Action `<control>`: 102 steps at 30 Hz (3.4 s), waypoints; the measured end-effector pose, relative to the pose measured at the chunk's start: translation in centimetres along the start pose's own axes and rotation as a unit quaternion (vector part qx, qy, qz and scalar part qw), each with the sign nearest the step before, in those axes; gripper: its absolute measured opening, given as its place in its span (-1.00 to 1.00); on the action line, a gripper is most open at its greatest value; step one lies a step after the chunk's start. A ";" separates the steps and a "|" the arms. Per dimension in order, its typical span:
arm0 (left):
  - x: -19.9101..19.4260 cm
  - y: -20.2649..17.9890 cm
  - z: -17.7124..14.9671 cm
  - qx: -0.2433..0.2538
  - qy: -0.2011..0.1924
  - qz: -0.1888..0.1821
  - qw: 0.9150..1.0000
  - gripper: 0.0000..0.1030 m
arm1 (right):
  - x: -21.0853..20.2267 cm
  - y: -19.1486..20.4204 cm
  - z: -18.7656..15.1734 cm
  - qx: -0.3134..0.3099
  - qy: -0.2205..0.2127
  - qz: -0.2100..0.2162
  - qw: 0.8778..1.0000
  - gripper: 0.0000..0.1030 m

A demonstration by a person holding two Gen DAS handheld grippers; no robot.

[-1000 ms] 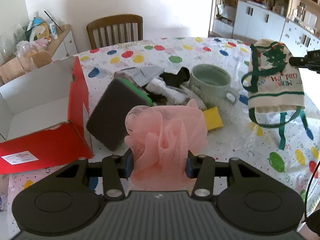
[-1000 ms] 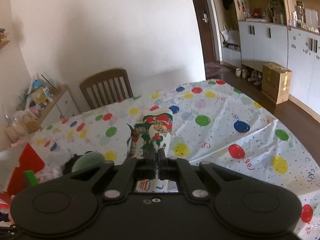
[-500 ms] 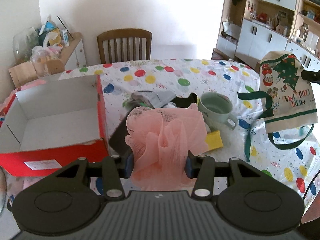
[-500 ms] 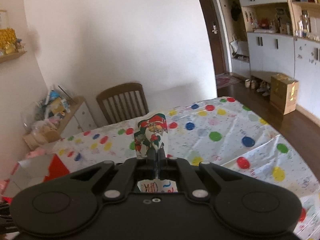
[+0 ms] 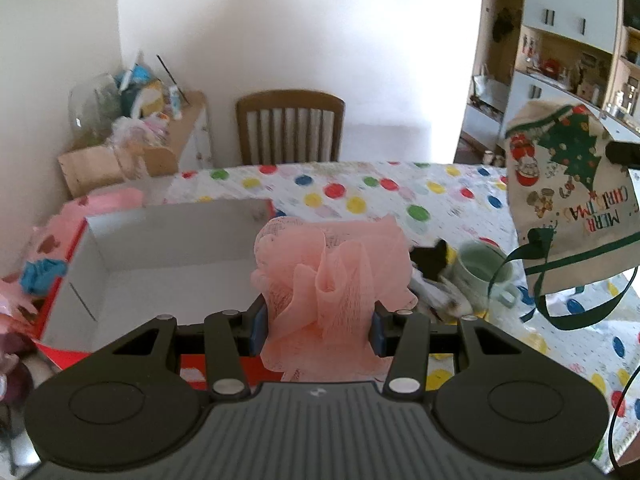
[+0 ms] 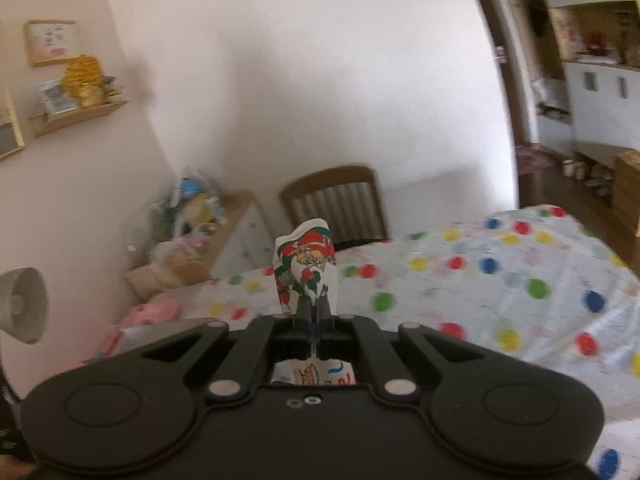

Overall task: Organize soft objects
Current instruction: 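Lift and carry the towel and bath puff with both grippers into the red box, then open the left gripper to drop the puff while the right gripper releases the towel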

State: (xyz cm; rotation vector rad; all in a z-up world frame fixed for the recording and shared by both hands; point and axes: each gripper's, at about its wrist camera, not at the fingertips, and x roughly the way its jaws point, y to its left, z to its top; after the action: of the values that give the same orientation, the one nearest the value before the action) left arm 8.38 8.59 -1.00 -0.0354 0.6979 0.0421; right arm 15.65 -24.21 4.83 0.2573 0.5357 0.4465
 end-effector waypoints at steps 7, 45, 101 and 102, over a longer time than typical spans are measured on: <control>0.1 4.0 0.9 -0.017 -0.010 0.038 0.999 -0.09 | 3.9 6.1 1.1 -0.022 0.019 0.063 0.998 -0.97; 9.9 16.9 1.7 0.003 0.063 0.164 0.984 -0.08 | 26.7 17.4 -7.7 0.067 0.219 0.118 0.966 -0.96; 5.6 12.3 1.6 -0.026 0.039 0.094 0.994 0.61 | 15.6 17.4 -6.6 -0.154 0.176 0.111 0.966 0.77; 5.2 11.9 1.6 -0.026 0.036 0.092 0.995 0.61 | 15.1 17.0 -6.4 -0.152 0.174 0.113 0.966 0.80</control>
State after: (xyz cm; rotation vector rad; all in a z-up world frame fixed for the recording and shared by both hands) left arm 12.78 20.66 -3.39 -0.0223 0.7715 0.2359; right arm 17.91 -1.46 -1.11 -0.0610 0.7744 0.7952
